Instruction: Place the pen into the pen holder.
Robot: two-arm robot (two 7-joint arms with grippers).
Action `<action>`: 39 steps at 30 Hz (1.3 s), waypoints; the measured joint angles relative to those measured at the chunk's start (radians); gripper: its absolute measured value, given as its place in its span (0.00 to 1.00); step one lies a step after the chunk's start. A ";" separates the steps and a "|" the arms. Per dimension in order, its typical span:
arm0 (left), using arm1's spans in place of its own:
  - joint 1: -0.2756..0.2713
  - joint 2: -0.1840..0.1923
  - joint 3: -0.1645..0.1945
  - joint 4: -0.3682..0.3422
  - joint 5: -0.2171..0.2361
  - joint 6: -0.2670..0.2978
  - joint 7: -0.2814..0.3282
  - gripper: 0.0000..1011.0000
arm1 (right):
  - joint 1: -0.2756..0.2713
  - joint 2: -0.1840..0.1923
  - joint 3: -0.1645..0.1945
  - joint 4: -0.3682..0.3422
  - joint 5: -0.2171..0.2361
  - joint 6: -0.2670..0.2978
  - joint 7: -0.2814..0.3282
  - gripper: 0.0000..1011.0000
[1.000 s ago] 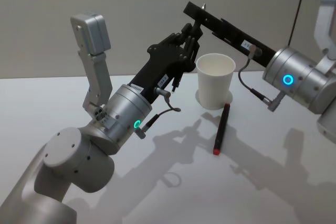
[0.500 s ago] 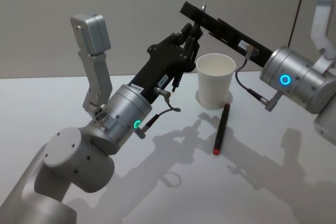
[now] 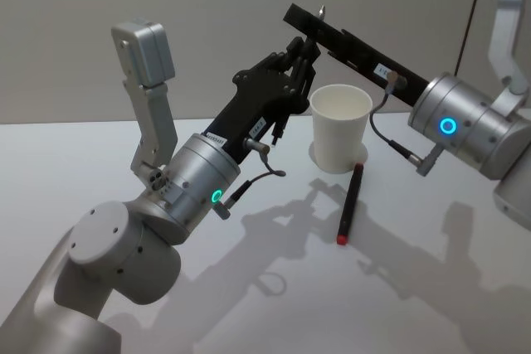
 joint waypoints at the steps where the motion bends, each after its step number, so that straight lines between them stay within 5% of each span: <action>1: 0.000 0.000 0.000 0.000 0.000 0.000 0.000 0.14 | 0.000 0.000 0.000 0.000 0.000 0.000 0.000 0.85; 22: 0.000 0.000 0.000 0.000 0.000 0.000 0.000 0.14 | 0.002 -0.002 -0.002 0.002 -0.001 -0.002 0.001 0.18; 39: 0.000 0.000 0.000 0.000 0.000 0.000 0.000 0.14 | 0.002 -0.001 -0.002 0.002 -0.001 -0.002 0.000 0.13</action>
